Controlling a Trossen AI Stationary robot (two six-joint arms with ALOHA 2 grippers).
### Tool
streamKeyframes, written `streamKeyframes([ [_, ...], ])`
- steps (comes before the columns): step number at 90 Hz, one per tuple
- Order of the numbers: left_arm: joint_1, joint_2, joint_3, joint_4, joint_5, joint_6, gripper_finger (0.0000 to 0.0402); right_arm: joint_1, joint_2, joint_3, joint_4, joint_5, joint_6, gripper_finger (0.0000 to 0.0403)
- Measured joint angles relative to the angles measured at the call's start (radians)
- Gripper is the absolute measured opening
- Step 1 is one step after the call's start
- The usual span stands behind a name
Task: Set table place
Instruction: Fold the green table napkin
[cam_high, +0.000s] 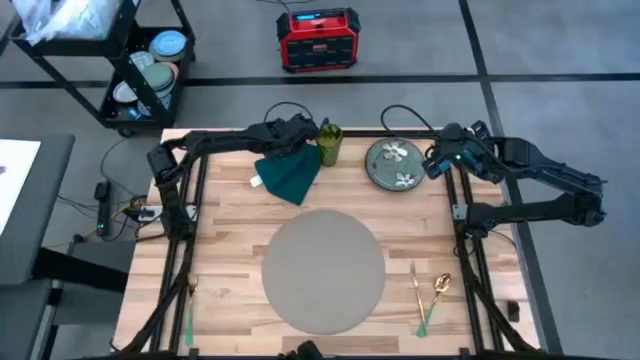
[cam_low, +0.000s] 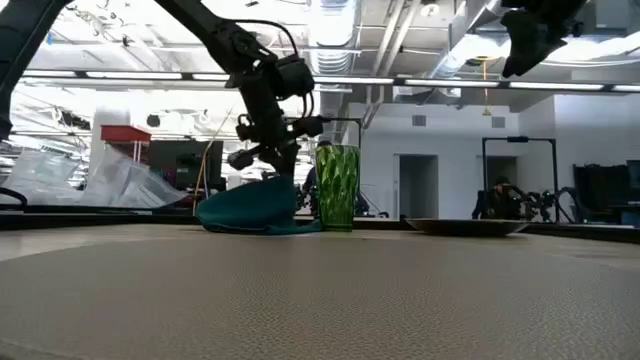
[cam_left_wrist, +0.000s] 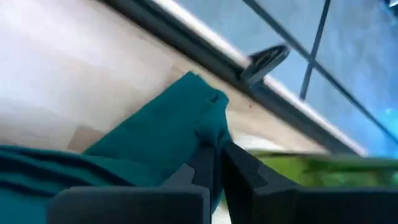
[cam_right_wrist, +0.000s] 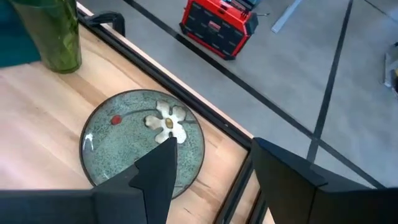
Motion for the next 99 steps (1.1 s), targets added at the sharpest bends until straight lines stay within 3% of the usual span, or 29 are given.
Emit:
streamKeyframes([
  [44, -0.063, 0.095, -0.002, 0.111, 0.012, -0.034, 0.0000, 0.023, 0.000, 0.000, 0.001, -0.004, -0.001, 0.0194],
  [59, -0.076, 0.110, -0.003, 0.164, 0.031, 0.122, 0.0003, 0.044, 0.000, 0.000, -0.003, -0.036, 0.005, 0.0201],
  [72, -0.087, 0.103, 0.000, 0.300, 0.096, 0.301, 0.0031, 0.058, 0.000, -0.009, -0.004, -0.054, 0.006, 0.0213],
  [99, -0.086, 0.104, 0.000, 0.303, 0.189, 0.414, 0.0072, 0.071, 0.000, -0.011, -0.004, -0.055, 0.006, 0.0231],
])
